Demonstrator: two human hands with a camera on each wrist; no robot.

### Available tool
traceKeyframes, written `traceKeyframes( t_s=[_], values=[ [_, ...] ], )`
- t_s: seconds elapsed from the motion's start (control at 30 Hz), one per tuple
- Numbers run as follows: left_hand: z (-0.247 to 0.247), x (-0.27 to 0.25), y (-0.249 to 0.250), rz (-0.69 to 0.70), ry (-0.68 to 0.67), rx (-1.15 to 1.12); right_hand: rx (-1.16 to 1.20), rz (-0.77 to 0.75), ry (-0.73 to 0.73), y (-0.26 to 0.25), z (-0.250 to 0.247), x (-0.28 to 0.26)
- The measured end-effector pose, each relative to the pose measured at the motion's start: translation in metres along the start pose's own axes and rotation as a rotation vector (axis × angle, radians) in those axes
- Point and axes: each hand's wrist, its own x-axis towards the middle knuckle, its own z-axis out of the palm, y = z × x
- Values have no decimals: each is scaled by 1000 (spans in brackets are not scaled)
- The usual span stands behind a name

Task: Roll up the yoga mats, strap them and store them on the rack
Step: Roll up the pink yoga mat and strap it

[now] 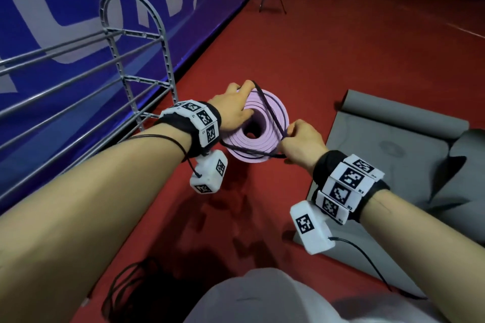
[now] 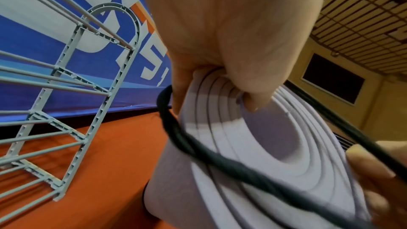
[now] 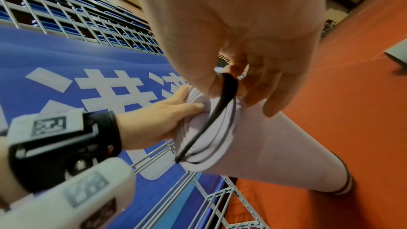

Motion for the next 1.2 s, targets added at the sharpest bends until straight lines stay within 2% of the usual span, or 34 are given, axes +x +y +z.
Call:
traceKeyframes(
  t_s=[0.27, 0.37, 0.43, 0.47, 0.6, 0.77, 0.97, 1.1, 1.2],
  values=[
    [-9, 25, 13, -32, 6, -76, 183, -123, 55, 20, 20, -7],
    [-6, 26, 13, -98, 51, -123, 287, -63, 109, 26, 21, -4],
    [-6, 26, 12, -113, 57, -110, 327, -53, 65, 29, 20, -4],
    [-7, 26, 11, -111, 54, -103, 297, -94, 36, 31, 21, -5],
    [-28, 28, 3, -88, 71, -158, 107, -360, 80, 25, 18, -3],
    [-62, 23, -3, -177, 152, -171, 145, -486, 59, -1, 26, -8],
    [-78, 8, -7, -238, 6, -179, 102, -570, 19, 4, 10, -2],
    [-75, 11, 1, -154, -101, -240, 336, -551, -33, 7, -1, 17],
    [-74, 21, 0, -95, -39, -281, 380, -531, 4, 7, -15, 44]
  ],
)
